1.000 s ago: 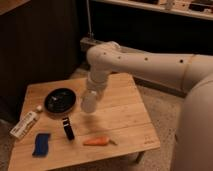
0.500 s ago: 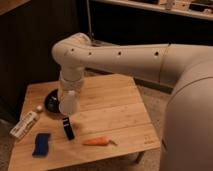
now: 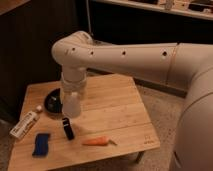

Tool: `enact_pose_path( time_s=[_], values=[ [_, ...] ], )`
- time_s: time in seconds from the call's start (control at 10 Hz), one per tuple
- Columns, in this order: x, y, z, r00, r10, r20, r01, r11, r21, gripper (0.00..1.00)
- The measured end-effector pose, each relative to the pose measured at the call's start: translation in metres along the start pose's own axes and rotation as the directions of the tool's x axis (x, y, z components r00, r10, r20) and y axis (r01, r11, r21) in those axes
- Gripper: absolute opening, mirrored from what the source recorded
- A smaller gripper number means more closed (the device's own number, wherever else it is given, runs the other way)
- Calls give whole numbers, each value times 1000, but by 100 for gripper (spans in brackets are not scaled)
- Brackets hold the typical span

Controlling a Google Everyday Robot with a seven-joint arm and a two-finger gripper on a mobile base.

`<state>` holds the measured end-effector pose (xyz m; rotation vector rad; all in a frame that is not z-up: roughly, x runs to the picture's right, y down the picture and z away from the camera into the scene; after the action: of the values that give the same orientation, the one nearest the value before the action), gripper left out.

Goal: Place the ceramic cup over the eraser

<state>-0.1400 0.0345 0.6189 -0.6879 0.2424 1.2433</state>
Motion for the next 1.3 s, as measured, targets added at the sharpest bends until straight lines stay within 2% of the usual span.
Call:
enact_pose_path(
  time_s=[0.2, 0.9, 1.1, 1.3],
  values=[
    [11, -6, 2, 1000, -3, -30, 3, 1000, -11, 16],
    [24, 22, 21, 987, -113, -118, 107, 993, -53, 16],
    [26, 28, 25, 982, -137, -132, 131, 990, -52, 16],
    [25, 35, 34, 977, -161, -139, 158, 987, -32, 16]
  ],
)
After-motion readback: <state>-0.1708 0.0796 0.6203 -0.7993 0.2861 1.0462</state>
